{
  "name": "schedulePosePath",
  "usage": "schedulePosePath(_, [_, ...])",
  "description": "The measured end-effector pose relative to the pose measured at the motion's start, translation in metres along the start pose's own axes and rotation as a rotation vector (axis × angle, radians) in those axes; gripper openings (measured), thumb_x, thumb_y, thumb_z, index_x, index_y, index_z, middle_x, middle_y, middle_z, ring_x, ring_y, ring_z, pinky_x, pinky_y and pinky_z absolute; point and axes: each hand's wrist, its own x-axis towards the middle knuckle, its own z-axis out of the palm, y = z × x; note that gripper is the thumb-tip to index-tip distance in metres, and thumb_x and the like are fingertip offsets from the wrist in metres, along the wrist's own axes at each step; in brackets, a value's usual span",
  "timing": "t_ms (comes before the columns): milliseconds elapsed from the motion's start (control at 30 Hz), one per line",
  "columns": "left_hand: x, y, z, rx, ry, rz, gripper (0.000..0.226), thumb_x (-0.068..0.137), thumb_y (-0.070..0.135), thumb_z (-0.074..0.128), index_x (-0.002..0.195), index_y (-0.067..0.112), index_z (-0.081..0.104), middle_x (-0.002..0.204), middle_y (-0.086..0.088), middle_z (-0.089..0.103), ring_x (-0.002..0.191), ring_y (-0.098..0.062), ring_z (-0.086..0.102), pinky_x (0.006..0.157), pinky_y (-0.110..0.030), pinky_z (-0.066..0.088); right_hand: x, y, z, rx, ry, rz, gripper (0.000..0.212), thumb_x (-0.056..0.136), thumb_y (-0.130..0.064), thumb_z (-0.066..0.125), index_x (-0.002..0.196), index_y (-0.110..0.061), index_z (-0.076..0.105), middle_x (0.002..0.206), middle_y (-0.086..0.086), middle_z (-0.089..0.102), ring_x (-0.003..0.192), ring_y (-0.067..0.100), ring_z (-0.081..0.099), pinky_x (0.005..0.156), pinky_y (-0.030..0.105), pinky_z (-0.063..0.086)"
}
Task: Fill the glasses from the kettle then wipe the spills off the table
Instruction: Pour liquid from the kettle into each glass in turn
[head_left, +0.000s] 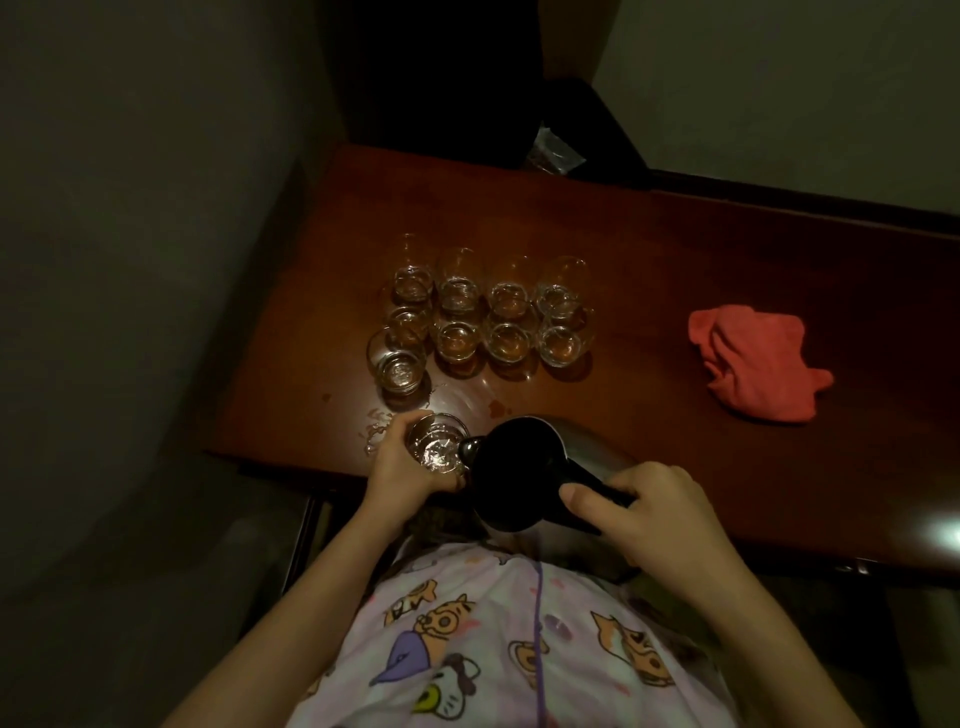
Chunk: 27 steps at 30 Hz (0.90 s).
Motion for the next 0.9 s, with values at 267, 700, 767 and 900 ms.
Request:
schedulePosePath(267, [0.001,0.002,0.000,-0.008,-0.006,-0.016,0.085,0.050,-0.010,0.082,0.123,0.017,0.048,0.106,0.006,0.050,0.087,-0.001,0.047,0.063,-0.012,0.036,0.003,0.000,0.000,0.013,-0.002,-0.008,0.057,0.077,-0.054,0.060,0.054,-0.001,0.060,0.039,-0.001,0.041,0.035,0.012,0.036,0.044,0.030,0.026])
schedulePosePath(700, [0.006,0.004,-0.004,-0.045,-0.005,-0.012,0.082,0.051,-0.011,0.081,0.120,0.020,0.048,0.103,0.008,0.052,0.094,-0.008,0.052,0.064,-0.015,0.041,0.012,0.023,0.007,0.131,0.113,-0.084,0.058,0.080,-0.045,0.066,0.045,-0.002,0.048,0.038,-0.001,0.036,0.036,0.013,0.033,0.047,0.033,0.023])
schedulePosePath(767, [0.009,0.003,-0.005,-0.054,0.006,-0.021,0.084,0.050,-0.009,0.083,0.120,0.021,0.049,0.109,0.004,0.053,0.099,-0.013,0.052,0.067,-0.019,0.043,0.014,0.025,0.012,0.181,0.147,-0.090,0.063,0.074,-0.056,0.060,0.045,-0.001,0.048,0.037,0.002,0.036,0.036,0.015,0.034,0.046,0.035,0.022])
schedulePosePath(900, [0.013,-0.001,-0.005,-0.059,0.012,-0.034,0.084,0.049,-0.008,0.083,0.120,0.023,0.049,0.114,0.002,0.053,0.105,-0.017,0.051,0.077,-0.026,0.045,0.017,0.027,0.024,0.298,0.224,-0.053,0.066,0.068,-0.063,0.050,0.043,-0.001,0.047,0.038,0.017,0.043,0.038,0.034,0.040,0.044,0.047,0.033])
